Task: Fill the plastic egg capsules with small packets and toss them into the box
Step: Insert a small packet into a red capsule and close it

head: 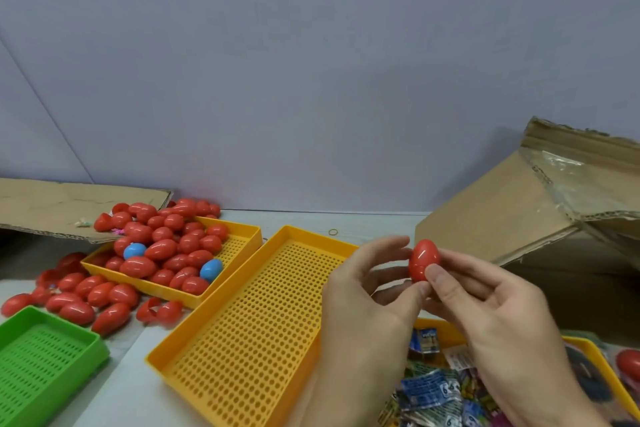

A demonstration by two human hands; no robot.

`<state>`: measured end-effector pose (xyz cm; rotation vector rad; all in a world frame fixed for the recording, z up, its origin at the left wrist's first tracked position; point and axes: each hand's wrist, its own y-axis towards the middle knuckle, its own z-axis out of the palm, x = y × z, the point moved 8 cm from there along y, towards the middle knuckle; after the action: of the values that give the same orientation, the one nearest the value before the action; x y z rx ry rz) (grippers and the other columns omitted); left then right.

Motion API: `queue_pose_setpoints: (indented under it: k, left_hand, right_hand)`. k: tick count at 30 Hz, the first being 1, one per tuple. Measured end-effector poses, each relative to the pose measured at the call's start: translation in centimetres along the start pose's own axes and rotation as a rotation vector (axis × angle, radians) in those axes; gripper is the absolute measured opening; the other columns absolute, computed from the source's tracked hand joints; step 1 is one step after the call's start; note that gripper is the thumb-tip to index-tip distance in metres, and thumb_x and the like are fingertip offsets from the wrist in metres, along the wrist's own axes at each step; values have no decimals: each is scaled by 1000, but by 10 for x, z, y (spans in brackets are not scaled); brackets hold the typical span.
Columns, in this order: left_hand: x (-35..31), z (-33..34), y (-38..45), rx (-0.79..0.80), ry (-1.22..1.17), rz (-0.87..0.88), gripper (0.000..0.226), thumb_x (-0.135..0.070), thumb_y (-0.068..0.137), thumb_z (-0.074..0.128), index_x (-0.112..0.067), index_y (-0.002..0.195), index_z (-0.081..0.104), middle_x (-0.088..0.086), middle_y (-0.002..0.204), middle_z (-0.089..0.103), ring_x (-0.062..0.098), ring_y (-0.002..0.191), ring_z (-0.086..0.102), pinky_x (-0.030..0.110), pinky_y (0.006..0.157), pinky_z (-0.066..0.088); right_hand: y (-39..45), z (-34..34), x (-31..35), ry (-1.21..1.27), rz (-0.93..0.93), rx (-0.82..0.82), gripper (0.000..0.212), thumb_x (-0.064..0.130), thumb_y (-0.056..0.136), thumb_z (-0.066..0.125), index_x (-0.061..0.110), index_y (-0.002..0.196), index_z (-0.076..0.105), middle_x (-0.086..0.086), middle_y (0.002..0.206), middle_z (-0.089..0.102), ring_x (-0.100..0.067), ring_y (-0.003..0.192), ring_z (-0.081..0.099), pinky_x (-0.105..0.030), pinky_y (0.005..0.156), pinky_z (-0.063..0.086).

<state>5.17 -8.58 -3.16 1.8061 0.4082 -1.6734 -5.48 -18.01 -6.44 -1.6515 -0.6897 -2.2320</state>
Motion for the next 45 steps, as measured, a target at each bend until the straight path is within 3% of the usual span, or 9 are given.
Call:
queue_pose_setpoints:
  k: [10,19,26,30,36,39,42,45]
  left_hand:
    - [-9,10,-6,22,216,257,25,2,85,71,-21,94,75,-15,88,76,0,88,72,14,79,56]
    - [-12,9,-7,-4,218,259,27,-1,85,73,-28,90,73,-17,88,75,0,88,72,14,78,56]
    - [-7,6,-6,-5,198,196,32,-7,86,73,-36,97,68,-19,90,75,-1,88,72,14,74,56]
    - [-12,6,-5,-12,207,224,45,-3,82,77,-44,98,68,-25,99,71,-2,97,68,15,77,56]
    - [-17,-7,-1,-105,92,233,51,4,71,83,-39,95,70,-12,92,76,11,90,72,20,75,58]
    - [-20,-7,-2,-98,53,228,48,4,70,83,-37,92,71,-9,92,76,13,90,72,21,76,58]
    - [-20,-6,-3,-87,51,211,46,4,71,83,-35,91,71,-10,92,76,12,91,72,22,77,59]
    - [-20,-4,-4,-69,67,206,43,7,73,81,-31,91,72,-10,93,76,10,92,72,20,77,58]
  right_hand:
    - [0,-17,-1,-3,13,-173,34,32,64,80,19,95,75,-1,87,78,-16,82,76,-19,65,58]
    - [-2,-18,2,-8,27,-218,33,31,63,81,19,93,75,-1,84,78,-14,79,75,-16,63,56]
    - [-3,-17,4,-37,37,-200,30,29,67,80,20,95,74,1,83,78,-13,78,75,-15,62,56]
    - [-4,-11,4,-33,52,-138,31,31,67,79,19,95,76,-2,85,78,-17,81,76,-21,67,59]
    - [-5,12,-2,369,219,31,29,20,76,62,2,94,77,-22,95,74,-24,83,74,-24,67,59]
    - [-5,11,-3,406,220,28,33,16,75,62,-4,99,74,-25,99,73,-25,83,74,-24,65,59]
    - [-5,9,-3,388,217,29,37,20,72,68,-1,102,74,-22,101,74,-26,88,74,-24,66,59]
    - [-6,8,2,312,162,22,45,35,59,84,18,99,78,-15,101,75,-23,91,74,-23,69,58]
